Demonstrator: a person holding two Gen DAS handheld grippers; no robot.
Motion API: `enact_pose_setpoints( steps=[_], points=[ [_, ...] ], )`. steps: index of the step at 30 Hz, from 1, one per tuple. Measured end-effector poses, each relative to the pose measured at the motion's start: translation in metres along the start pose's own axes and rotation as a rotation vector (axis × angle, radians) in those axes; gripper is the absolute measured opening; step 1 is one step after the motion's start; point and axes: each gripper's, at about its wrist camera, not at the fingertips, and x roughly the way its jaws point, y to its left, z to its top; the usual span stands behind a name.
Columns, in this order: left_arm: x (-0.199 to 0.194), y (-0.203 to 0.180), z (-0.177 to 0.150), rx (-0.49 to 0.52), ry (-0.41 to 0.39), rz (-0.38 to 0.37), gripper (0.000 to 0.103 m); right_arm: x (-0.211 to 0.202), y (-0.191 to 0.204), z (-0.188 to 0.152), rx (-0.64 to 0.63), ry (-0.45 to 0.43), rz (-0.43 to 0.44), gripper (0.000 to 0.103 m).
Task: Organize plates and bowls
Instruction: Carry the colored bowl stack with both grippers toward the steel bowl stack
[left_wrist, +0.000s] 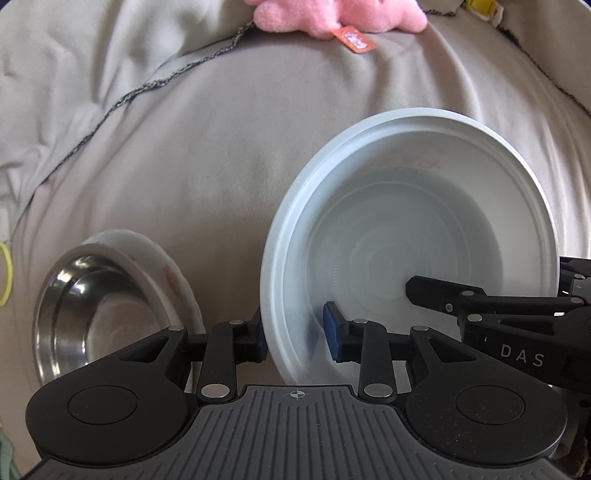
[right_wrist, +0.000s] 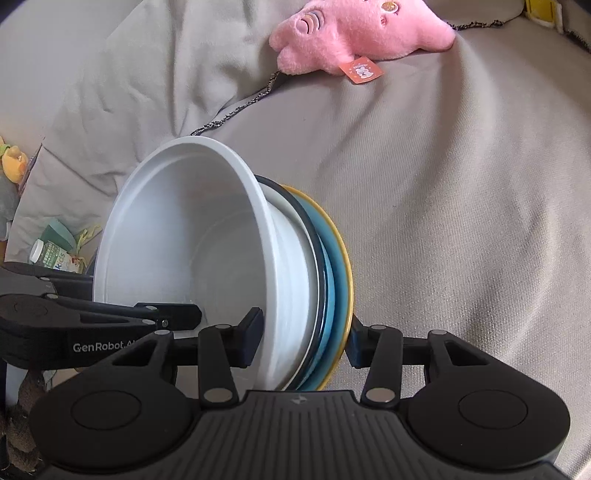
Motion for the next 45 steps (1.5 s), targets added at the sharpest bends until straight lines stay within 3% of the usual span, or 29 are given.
enact_pose_setpoints(
  steps=[5,12,16,27,33,45],
  points=[
    [0.0,-0.002,0.006,-0.002,0.046,0.028,0.034,0.003,-0.009,-0.006,0.038,-0.007,0.049,0.045],
    [-0.002,-0.028,0.004,0.083,0.037,0.168,0.037,0.007,-0.022,-0.014,0.093,-0.043,0.12,0.045],
    [-0.002,-0.037,0.004,0.107,0.042,0.203,0.039,0.006,-0.026,-0.019,0.105,-0.06,0.139,0.045],
    [0.0,-0.035,0.009,0.073,0.087,0.183,0.04,-0.001,-0.021,-0.027,0.065,-0.131,0.103,0.045],
    [0.006,-0.033,0.015,0.082,0.115,0.184,0.042,-0.002,-0.025,-0.028,0.067,-0.127,0.133,0.045],
    [0.013,-0.014,0.024,0.024,0.162,0.106,0.042,0.002,-0.029,-0.021,0.088,-0.135,0.163,0.045]
  ],
)
